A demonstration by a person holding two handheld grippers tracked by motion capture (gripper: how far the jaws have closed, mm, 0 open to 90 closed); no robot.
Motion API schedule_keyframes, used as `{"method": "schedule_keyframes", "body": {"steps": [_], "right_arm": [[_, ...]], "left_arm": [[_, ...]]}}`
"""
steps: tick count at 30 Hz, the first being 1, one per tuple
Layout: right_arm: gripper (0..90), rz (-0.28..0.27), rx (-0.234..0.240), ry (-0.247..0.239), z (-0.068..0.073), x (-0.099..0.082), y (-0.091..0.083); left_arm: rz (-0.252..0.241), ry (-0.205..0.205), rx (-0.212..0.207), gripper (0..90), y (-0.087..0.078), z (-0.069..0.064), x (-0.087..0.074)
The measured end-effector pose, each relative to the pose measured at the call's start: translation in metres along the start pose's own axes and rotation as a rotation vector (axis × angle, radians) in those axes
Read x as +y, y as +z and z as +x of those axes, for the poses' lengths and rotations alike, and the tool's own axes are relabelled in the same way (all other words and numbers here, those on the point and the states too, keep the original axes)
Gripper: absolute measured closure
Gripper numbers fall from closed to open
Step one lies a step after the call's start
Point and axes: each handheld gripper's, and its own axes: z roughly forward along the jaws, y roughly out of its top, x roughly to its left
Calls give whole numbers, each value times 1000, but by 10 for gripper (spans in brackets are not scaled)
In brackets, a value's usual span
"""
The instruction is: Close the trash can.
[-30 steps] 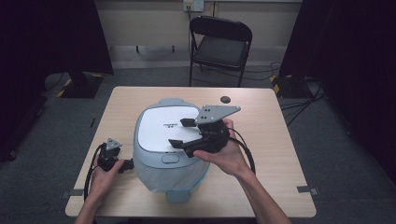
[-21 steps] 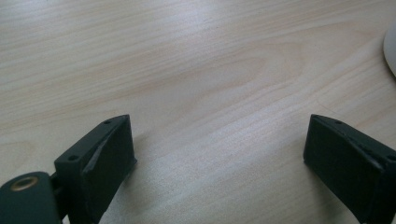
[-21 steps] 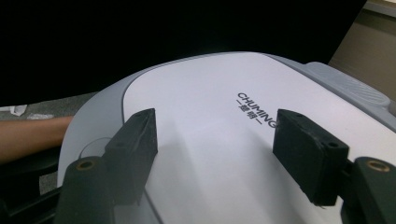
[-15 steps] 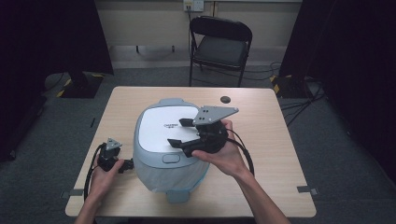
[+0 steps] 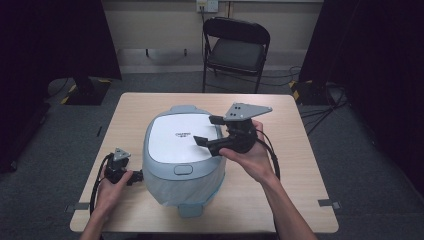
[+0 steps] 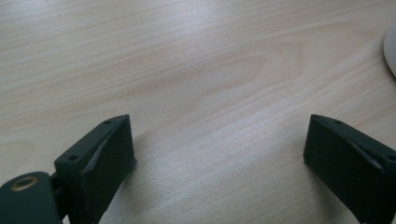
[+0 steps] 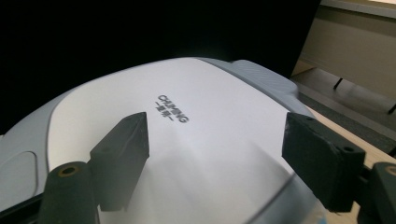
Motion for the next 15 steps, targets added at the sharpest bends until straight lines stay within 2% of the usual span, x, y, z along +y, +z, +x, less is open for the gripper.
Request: {"method": "schedule_keyframes", "body": {"steps": [15], "right_arm": [[197, -45, -112, 85, -31, -8, -22]], "left_arm": [[0, -1, 0, 81, 0, 0, 0]]}}
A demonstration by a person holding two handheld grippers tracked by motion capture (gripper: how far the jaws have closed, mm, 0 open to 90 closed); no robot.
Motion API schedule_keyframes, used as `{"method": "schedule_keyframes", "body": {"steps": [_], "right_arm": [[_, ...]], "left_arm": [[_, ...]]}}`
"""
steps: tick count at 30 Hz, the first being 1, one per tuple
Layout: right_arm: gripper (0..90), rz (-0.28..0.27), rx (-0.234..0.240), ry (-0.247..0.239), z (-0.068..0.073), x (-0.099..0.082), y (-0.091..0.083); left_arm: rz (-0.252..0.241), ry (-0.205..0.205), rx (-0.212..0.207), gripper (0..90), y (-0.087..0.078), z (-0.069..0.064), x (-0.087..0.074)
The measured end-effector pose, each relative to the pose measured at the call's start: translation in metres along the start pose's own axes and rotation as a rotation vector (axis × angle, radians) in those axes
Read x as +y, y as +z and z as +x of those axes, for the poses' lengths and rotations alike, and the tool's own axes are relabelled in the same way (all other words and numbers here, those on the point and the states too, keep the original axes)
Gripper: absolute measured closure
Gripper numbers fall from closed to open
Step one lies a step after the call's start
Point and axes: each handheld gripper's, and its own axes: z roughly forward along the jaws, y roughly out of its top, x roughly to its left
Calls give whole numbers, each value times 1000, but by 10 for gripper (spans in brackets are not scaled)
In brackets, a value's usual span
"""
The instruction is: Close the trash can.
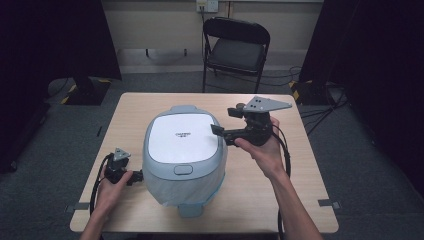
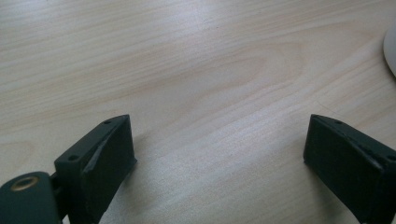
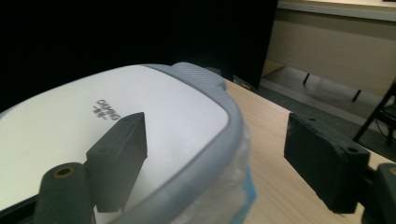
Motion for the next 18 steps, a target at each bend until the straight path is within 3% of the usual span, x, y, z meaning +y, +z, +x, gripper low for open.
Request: {"method": "schedule_keyframes", "body": {"steps": [9, 18], "right_arm": [[186, 8, -102, 61, -28, -17, -17], [174, 52, -186, 117, -51, -43, -26]], "left_arm": [[-1, -2, 0, 81, 0, 0, 0], [-2, -2, 0, 81, 0, 0, 0]]}}
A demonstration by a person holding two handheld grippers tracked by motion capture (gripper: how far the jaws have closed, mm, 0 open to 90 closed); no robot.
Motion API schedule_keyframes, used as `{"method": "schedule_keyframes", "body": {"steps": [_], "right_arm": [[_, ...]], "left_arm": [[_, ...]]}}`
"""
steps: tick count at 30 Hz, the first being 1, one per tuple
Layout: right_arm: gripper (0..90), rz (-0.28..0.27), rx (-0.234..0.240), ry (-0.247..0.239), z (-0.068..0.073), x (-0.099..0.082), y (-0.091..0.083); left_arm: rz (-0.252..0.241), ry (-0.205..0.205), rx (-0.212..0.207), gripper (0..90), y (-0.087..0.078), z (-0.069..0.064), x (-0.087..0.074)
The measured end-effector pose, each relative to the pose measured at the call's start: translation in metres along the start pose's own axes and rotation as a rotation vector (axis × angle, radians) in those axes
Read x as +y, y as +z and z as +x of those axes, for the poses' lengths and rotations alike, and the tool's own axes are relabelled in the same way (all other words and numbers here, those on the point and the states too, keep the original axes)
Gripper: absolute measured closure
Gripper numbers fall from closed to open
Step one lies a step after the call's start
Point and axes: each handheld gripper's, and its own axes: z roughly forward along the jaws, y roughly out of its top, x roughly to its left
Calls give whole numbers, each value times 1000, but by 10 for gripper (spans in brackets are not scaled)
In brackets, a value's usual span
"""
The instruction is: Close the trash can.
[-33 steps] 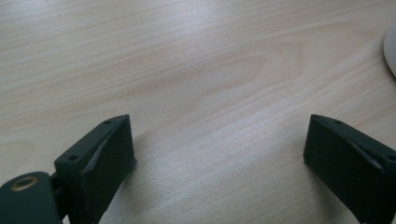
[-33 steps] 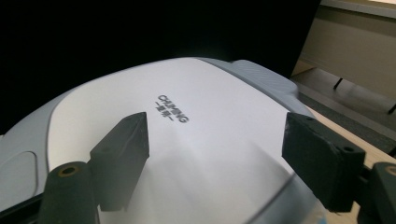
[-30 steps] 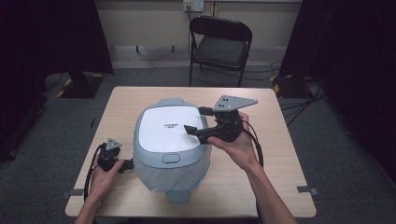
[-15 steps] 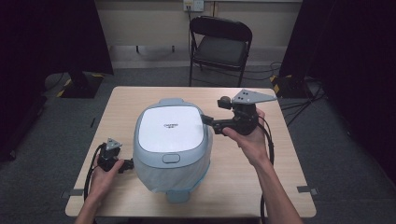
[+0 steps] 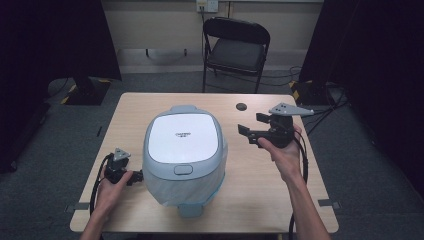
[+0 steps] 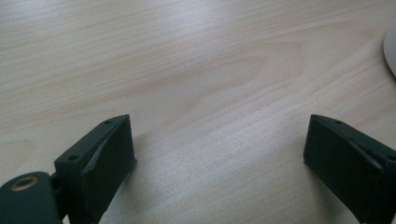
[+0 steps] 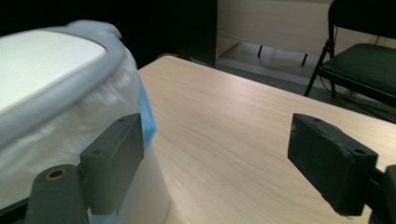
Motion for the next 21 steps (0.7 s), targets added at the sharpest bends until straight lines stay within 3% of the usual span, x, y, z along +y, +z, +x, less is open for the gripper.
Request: {"method": "schedule_keyframes", "body": {"steps": [12, 21], "right_arm": [[174, 72, -88, 88, -33, -48, -2], [178, 162, -162, 135, -51, -91, -1]], "left_arm": [[1, 0, 4, 81, 0, 0, 0], [-3, -4, 4, 81, 0, 0, 0]]}}
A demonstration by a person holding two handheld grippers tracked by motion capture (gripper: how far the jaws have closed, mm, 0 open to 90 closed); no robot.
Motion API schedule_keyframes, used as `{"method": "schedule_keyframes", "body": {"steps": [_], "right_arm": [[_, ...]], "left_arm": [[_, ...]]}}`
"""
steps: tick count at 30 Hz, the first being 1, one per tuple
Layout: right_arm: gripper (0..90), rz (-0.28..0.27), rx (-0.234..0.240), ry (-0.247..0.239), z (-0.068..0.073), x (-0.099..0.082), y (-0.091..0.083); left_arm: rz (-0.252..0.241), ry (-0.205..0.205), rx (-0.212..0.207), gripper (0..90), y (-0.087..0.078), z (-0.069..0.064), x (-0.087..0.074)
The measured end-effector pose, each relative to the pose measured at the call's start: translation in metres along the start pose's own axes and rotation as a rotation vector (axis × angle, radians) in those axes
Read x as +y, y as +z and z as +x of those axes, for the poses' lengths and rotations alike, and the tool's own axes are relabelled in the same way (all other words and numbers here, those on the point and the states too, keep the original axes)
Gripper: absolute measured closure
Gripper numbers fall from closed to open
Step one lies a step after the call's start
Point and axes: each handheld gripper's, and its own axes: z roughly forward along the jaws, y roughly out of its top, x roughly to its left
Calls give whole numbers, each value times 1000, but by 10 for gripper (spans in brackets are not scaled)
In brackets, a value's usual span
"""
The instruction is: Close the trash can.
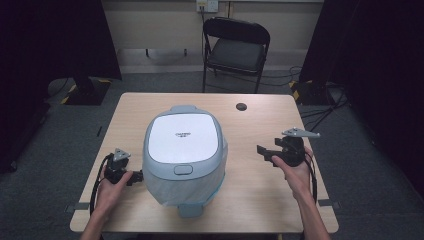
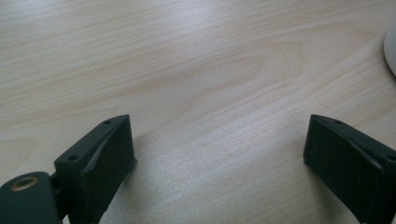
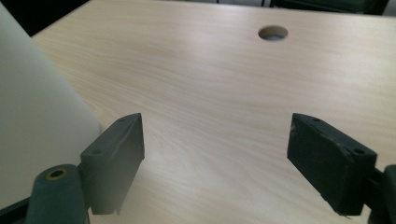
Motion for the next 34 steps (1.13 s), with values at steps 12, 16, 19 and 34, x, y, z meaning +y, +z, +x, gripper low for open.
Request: {"method": "schedule_keyframes", "body": {"steps": [12, 16, 19, 34], "right_arm": [[183, 116, -96, 45, -31, -46, 21], [183, 166, -131, 44, -36, -58, 29], [187, 199, -172, 30, -39, -65, 33], [153, 144, -263, -5, -39, -84, 38]], "left_arm": [[0, 0, 0, 81, 0, 0, 0], [0, 0, 0, 81, 0, 0, 0], [0, 0, 0, 81, 0, 0, 0], [0, 0, 0, 81, 0, 0, 0]]}}
